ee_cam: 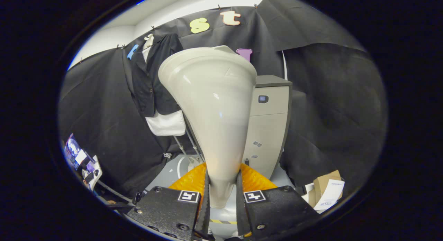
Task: Iron the clothes twice with a garment steamer, once on the left side and once on the right side.
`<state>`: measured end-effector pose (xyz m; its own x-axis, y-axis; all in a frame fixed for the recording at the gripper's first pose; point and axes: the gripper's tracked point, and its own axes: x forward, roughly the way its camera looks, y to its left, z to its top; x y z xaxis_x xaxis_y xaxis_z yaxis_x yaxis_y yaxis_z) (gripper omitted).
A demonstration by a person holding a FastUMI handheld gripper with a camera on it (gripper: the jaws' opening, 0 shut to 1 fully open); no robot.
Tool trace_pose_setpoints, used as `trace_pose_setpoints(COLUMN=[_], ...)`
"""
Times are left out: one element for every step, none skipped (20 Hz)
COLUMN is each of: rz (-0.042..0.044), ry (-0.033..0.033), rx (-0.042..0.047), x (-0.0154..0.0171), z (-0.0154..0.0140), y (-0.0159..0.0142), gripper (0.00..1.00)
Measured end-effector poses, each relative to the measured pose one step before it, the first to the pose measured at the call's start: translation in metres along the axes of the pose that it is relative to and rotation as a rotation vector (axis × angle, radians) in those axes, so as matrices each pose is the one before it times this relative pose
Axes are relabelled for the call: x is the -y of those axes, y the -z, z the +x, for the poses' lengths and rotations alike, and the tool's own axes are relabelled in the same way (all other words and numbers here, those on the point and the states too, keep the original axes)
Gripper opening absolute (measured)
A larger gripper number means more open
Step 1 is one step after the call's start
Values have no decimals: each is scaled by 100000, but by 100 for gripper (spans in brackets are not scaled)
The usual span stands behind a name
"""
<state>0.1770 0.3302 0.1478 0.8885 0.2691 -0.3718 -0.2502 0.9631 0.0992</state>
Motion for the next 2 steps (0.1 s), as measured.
trace_pose_setpoints(rz=[184,10], ry=[379,181], rx=[-253,-91], x=[108,-38], z=[-67,34], y=[59,-20], gripper=[34,34])
